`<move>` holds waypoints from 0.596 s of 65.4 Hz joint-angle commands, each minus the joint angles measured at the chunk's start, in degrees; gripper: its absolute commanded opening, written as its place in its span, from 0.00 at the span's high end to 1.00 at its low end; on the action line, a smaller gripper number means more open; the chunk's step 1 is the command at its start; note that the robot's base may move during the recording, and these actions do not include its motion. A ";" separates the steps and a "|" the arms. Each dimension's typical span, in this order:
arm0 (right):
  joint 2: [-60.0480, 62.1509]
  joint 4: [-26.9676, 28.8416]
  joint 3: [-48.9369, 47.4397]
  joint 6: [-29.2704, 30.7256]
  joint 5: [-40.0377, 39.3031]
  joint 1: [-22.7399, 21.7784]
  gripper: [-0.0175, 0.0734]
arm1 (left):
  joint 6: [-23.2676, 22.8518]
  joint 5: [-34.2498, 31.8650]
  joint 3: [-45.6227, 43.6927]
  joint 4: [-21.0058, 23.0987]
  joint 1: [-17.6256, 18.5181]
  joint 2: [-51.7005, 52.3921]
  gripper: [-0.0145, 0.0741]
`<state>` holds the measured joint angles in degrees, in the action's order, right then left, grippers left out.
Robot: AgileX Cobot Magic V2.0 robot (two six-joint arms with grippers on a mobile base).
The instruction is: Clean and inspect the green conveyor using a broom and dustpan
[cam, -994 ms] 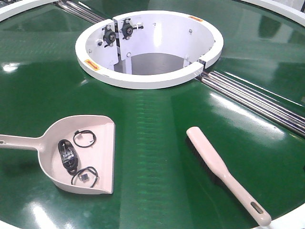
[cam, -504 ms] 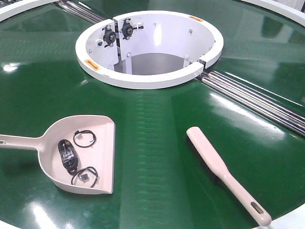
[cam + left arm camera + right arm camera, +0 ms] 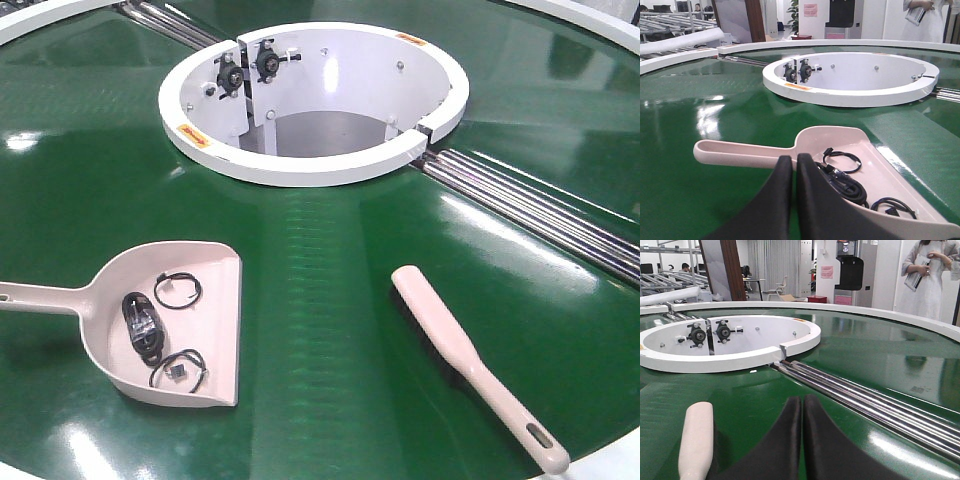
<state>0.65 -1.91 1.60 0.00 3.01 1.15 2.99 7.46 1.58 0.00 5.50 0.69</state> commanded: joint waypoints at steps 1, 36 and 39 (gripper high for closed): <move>0.61 -0.51 0.18 0.00 -4.44 -0.39 0.82 | -0.34 -3.86 0.54 0.00 -0.10 0.85 0.84; 0.61 -0.51 0.18 0.00 -4.44 -0.39 0.82 | -0.34 -3.86 0.54 0.00 -0.10 0.85 0.84; 0.61 -0.51 0.18 0.00 -4.44 -0.39 0.82 | -0.34 -3.86 0.54 0.00 -0.10 0.85 0.84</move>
<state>0.65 -1.91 1.60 0.00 3.01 1.15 2.99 7.46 1.58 0.00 5.50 0.69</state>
